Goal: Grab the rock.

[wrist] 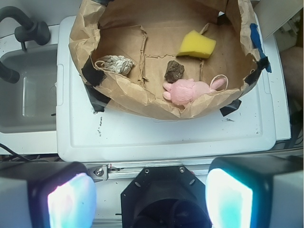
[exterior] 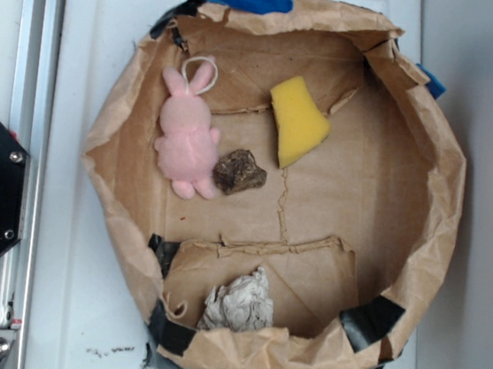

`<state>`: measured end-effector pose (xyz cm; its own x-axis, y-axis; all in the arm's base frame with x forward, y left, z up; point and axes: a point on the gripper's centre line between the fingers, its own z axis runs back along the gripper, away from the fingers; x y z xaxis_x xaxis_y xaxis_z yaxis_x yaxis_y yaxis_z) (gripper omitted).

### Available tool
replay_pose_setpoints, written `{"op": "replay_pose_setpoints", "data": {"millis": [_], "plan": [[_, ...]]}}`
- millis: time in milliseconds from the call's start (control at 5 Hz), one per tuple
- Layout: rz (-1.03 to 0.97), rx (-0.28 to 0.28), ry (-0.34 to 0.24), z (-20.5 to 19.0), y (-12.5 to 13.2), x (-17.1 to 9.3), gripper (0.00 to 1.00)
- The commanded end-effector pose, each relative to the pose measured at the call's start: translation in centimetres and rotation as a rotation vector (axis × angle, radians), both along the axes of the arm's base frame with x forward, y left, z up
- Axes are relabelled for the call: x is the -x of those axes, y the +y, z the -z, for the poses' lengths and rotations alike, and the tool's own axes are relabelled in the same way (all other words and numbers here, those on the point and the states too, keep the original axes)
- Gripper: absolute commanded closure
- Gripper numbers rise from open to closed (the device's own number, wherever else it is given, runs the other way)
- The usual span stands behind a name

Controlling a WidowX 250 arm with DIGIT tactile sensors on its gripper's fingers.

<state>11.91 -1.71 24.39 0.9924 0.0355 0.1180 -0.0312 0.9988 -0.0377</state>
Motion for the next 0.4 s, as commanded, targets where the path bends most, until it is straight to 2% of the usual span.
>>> {"op": "replay_pose_setpoints", "data": {"millis": [0, 200], "plan": [[0.000, 0.000, 0.000, 0.0, 0.0, 0.0, 0.00], [-0.052, -0.023, -0.003, -0.1, 1.8, -3.3, 0.00]]}}
